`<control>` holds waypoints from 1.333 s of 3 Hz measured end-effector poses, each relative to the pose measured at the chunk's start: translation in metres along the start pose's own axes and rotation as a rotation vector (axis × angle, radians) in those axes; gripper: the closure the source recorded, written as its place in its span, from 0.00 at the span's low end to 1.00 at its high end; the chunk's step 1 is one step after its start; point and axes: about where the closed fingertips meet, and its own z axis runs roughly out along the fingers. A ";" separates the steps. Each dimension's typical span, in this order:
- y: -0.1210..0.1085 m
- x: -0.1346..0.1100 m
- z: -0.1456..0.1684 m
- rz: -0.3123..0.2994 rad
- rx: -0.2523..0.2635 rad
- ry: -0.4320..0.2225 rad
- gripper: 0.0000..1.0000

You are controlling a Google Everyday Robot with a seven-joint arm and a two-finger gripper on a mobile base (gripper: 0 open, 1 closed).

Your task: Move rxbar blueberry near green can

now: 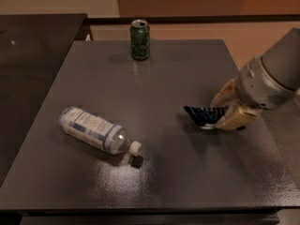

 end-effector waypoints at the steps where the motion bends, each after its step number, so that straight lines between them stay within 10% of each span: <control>1: -0.031 -0.027 0.014 0.035 0.016 -0.013 1.00; 4: -0.138 -0.078 0.053 0.106 0.077 -0.037 1.00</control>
Offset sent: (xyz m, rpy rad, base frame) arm 0.1218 0.0757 -0.0008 0.0591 -0.0091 -0.1170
